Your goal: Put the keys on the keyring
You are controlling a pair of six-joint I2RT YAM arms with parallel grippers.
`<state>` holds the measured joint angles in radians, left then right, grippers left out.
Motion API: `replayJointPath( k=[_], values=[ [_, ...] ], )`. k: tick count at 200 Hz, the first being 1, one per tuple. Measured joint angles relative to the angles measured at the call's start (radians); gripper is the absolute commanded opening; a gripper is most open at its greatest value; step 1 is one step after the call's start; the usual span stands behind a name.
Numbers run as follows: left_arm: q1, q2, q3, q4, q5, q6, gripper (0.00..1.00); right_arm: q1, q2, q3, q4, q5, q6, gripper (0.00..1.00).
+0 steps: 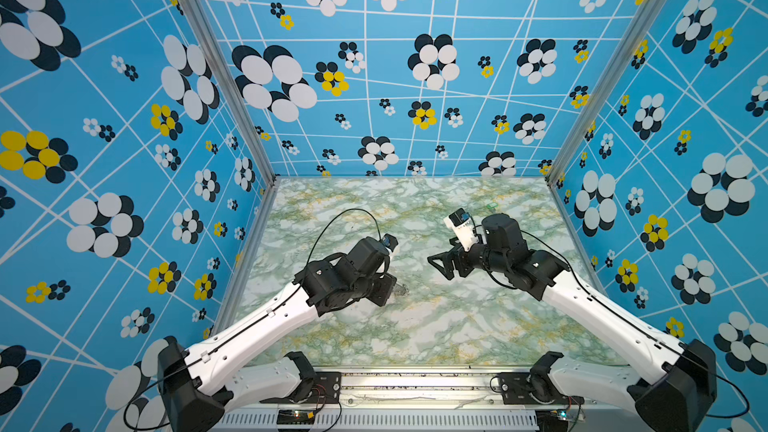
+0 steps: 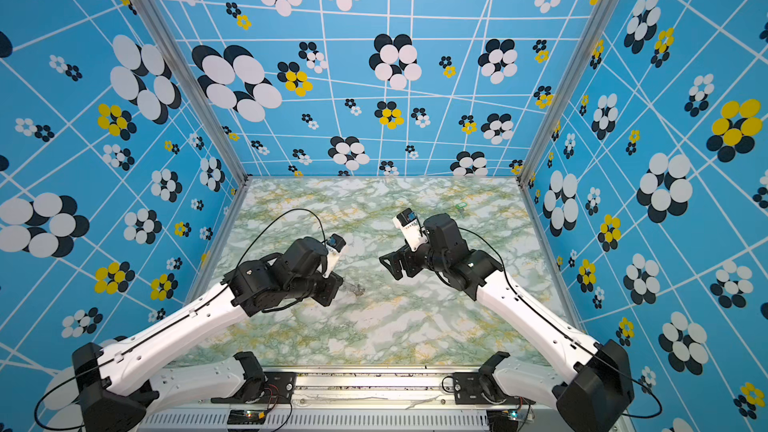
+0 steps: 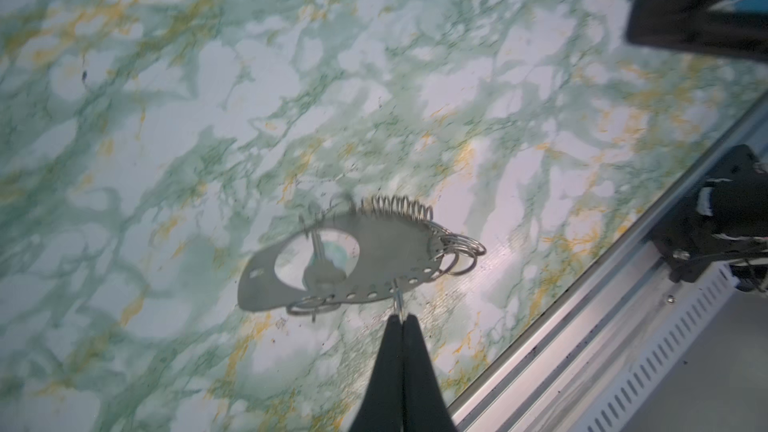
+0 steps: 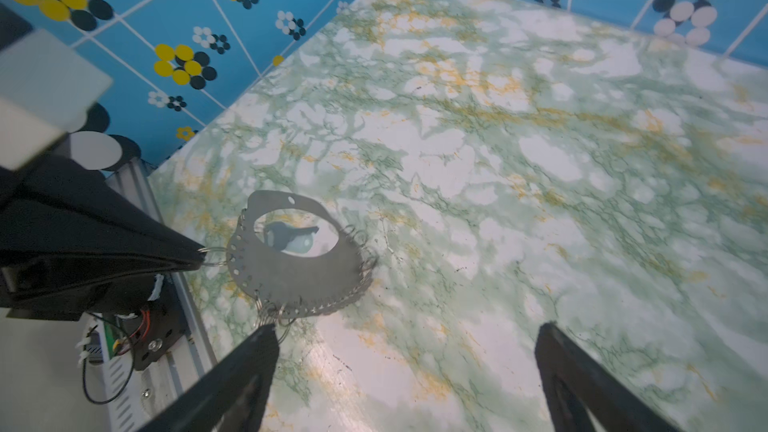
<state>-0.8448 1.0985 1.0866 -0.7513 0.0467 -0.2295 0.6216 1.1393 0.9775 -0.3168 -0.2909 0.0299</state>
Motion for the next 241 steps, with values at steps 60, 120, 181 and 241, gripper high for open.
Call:
replayJointPath(
  k=[60, 120, 181, 241],
  values=[
    [0.0, -0.002, 0.229, 0.047, 0.289, 0.311, 0.0, 0.0, -0.182, 0.014, -0.023, -0.187, -0.198, 0.89],
    [0.0, 0.047, 0.296, 0.126, 0.465, 0.478, 0.0, -0.047, -0.211, 0.128, -0.075, -0.458, -0.278, 0.58],
    [0.0, 0.055, 0.295, 0.241, 0.548, 0.519, 0.0, -0.053, -0.173, 0.187, -0.098, -0.621, -0.285, 0.45],
    [-0.008, 0.033, 0.282, 0.33, 0.576, 0.519, 0.0, -0.053, -0.163, 0.187, -0.093, -0.673, -0.268, 0.4]
  ],
)
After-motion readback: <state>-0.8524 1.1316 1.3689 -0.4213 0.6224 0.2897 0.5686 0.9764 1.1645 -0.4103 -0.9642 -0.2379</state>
